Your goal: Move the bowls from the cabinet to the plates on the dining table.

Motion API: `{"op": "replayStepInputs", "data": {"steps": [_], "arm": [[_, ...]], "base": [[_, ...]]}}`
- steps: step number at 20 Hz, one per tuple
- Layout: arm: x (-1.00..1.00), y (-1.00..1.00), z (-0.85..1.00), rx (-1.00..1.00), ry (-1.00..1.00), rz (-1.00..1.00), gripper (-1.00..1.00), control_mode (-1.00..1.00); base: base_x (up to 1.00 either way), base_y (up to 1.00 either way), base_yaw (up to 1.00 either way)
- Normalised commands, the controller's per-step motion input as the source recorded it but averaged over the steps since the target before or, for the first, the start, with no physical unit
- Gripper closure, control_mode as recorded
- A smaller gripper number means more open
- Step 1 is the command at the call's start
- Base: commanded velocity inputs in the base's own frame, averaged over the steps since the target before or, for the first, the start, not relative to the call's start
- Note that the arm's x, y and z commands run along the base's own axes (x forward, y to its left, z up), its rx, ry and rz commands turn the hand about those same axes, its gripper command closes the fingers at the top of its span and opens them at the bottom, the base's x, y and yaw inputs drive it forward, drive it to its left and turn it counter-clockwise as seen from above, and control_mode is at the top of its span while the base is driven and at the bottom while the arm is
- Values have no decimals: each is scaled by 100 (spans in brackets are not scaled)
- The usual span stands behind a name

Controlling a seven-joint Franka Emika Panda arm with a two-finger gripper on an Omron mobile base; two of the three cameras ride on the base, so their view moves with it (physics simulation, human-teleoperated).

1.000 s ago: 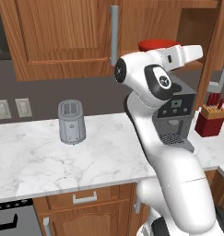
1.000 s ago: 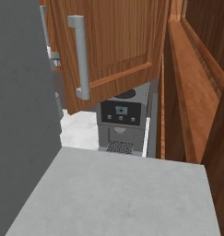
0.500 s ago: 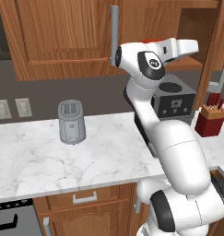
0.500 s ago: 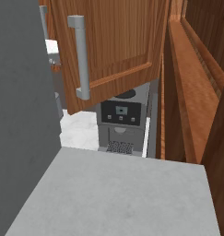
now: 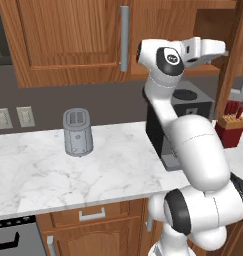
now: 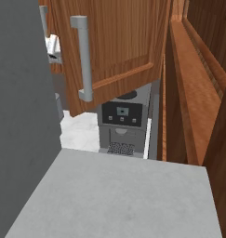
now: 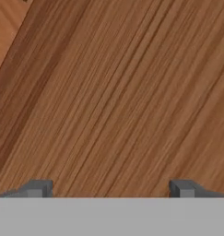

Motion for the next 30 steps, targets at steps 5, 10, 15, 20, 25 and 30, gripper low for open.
{"op": "replayStepInputs", "data": {"steps": [5, 10, 15, 20, 25, 30], "arm": [[-36, -51, 0, 2, -2, -12, -100, -100], [-38, -52, 0, 2, -2, -12, -100, -100], [-32, -53, -2, 3, -1, -11, -100, -100], [-9, -48, -6, 0, -1, -6, -100, -100], [0, -45, -13, 0, -2, -1, -100, -100], [0, -42, -17, 0, -1, 0, -100, -100]], "base": [[0, 0, 0], [0, 0, 0], [0, 0, 0], [0, 0, 0], [0, 0, 0], [0, 0, 0]]}}
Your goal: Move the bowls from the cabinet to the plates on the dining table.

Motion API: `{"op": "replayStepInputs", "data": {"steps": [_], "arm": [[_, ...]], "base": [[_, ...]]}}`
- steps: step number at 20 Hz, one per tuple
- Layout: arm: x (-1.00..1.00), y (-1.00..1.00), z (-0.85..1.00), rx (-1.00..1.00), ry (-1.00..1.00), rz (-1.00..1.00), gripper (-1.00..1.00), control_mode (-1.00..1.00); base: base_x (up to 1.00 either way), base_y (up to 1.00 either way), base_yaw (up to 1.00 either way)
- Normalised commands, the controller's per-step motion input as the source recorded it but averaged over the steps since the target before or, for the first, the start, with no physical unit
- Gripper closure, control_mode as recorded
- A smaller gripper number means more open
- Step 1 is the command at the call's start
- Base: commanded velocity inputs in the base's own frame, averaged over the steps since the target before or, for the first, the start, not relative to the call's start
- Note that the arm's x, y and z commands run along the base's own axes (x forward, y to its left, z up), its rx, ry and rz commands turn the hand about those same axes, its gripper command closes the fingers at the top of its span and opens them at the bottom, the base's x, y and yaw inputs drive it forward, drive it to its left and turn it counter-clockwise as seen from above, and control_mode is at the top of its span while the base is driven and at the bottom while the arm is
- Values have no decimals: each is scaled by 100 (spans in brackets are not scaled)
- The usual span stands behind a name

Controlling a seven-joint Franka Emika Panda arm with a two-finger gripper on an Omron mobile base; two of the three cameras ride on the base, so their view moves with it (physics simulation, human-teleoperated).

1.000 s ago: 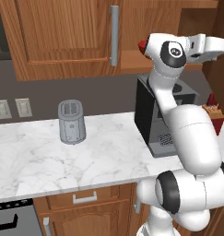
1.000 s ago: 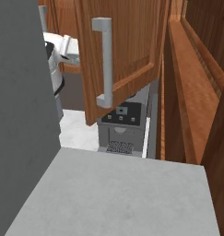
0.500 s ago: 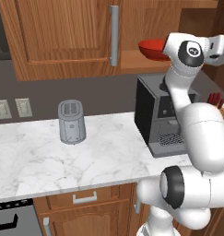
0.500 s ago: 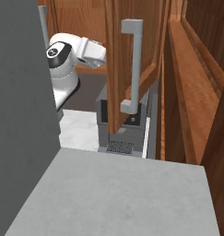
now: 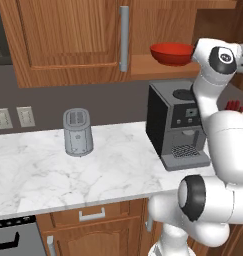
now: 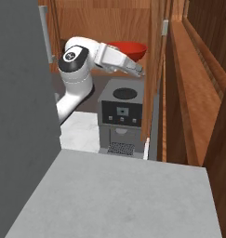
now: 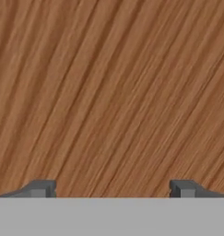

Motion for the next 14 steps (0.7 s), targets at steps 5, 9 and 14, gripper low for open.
{"op": "replayStepInputs", "data": {"steps": [5, 9, 14], "arm": [[0, -31, -12, 0, -1, 0, -100, -100], [-1, -16, -12, 0, -10, 2, -100, -100], [-3, 6, -2, 2, -13, 4, -100, -100]], "base": [[0, 0, 0], [0, 0, 0], [0, 0, 0]]}}
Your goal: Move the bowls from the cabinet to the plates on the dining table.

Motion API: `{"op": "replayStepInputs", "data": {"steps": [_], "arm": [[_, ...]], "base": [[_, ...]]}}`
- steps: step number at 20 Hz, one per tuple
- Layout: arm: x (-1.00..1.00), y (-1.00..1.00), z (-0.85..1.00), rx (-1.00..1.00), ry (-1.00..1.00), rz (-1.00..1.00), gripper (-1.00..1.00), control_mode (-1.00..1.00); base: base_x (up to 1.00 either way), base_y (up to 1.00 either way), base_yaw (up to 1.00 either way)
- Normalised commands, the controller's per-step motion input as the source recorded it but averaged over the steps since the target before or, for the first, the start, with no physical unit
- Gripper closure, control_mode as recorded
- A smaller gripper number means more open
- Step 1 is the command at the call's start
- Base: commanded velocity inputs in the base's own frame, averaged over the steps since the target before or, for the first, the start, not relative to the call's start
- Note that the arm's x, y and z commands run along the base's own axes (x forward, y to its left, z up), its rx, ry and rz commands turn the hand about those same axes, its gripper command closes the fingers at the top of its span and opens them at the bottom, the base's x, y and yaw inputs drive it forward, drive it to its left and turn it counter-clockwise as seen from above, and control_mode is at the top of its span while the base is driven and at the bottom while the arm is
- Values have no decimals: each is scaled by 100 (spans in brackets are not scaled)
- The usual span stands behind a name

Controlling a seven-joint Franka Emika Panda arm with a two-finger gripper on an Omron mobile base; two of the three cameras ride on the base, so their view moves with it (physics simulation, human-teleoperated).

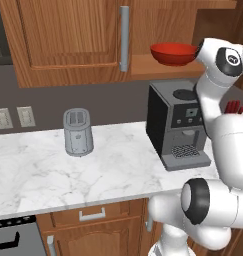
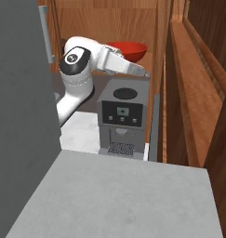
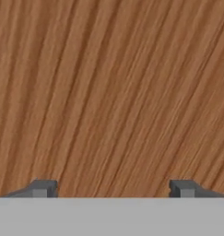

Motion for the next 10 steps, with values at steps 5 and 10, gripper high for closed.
{"op": "replayStepInputs", "data": {"steps": [5, 10], "arm": [[-1, 35, 0, 4, -9, 6, -100, -100], [-7, 50, 0, 1, -8, 10, -100, -100]], "base": [[0, 0, 0], [0, 0, 0]]}}
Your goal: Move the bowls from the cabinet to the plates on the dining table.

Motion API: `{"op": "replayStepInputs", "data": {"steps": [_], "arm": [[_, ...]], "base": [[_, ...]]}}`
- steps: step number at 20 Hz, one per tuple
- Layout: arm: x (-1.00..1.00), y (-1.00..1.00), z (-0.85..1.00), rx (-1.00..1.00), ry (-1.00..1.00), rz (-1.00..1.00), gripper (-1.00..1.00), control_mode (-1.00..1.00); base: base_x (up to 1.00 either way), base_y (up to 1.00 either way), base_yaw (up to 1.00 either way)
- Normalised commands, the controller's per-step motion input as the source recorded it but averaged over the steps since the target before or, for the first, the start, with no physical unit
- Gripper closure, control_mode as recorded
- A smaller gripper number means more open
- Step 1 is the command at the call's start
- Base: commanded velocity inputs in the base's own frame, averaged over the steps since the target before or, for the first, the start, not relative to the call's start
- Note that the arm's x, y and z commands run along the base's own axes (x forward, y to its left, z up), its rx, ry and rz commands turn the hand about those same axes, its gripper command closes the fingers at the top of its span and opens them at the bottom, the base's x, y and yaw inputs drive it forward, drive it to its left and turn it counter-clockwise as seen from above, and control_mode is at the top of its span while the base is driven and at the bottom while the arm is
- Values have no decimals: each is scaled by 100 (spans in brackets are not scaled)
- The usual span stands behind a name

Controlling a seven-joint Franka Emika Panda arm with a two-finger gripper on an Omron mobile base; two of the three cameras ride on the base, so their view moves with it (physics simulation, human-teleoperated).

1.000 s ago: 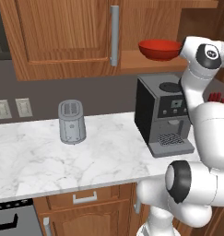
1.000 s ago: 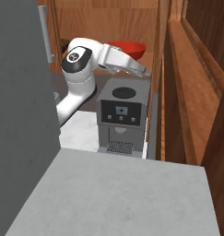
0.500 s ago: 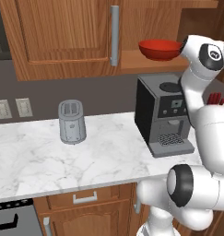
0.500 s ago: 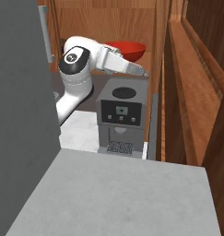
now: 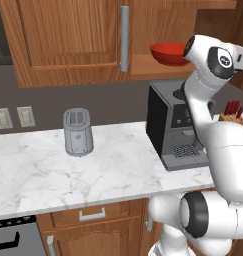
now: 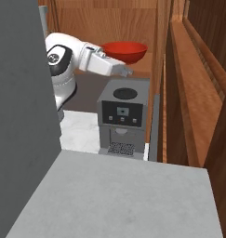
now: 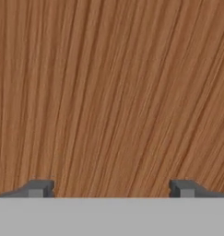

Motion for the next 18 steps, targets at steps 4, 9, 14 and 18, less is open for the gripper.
{"op": "replayStepInputs", "data": {"steps": [4, 9, 14, 18], "arm": [[-15, 49, 0, 1, -9, 11, -100, -100], [-16, 48, 0, 1, -7, 13, -100, -100], [-12, 46, 3, 2, -2, 15, -100, -100], [-11, 47, 6, 2, 0, 16, -100, -100]], "base": [[0, 0, 0], [0, 0, 0], [0, 0, 0], [0, 0, 0]]}}
